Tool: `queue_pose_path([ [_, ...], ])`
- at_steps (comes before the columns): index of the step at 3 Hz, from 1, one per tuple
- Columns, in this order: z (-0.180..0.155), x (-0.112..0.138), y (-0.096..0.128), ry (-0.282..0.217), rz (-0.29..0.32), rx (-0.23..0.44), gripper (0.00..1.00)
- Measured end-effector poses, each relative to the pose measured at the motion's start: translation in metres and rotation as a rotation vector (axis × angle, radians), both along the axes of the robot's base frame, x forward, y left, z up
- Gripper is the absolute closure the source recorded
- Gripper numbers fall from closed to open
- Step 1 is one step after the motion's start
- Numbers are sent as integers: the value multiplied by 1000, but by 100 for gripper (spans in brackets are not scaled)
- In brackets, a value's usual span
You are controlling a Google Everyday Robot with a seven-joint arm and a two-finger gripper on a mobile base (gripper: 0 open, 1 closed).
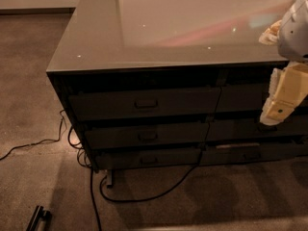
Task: Open top drawer
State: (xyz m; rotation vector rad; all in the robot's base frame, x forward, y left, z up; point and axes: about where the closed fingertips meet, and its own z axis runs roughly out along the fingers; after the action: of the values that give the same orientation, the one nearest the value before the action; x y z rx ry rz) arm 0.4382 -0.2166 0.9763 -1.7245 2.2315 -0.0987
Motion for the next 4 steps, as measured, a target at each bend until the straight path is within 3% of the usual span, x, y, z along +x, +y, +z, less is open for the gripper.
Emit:
queue_pose_path([
  [1, 0, 0, 0, 0, 0, 0, 0],
  [2, 9, 1, 11, -52, 39, -10, 0],
  [3, 13, 2, 39, -118, 163, -82, 0],
  [4, -1, 7, 59, -158, 249, -162, 0],
])
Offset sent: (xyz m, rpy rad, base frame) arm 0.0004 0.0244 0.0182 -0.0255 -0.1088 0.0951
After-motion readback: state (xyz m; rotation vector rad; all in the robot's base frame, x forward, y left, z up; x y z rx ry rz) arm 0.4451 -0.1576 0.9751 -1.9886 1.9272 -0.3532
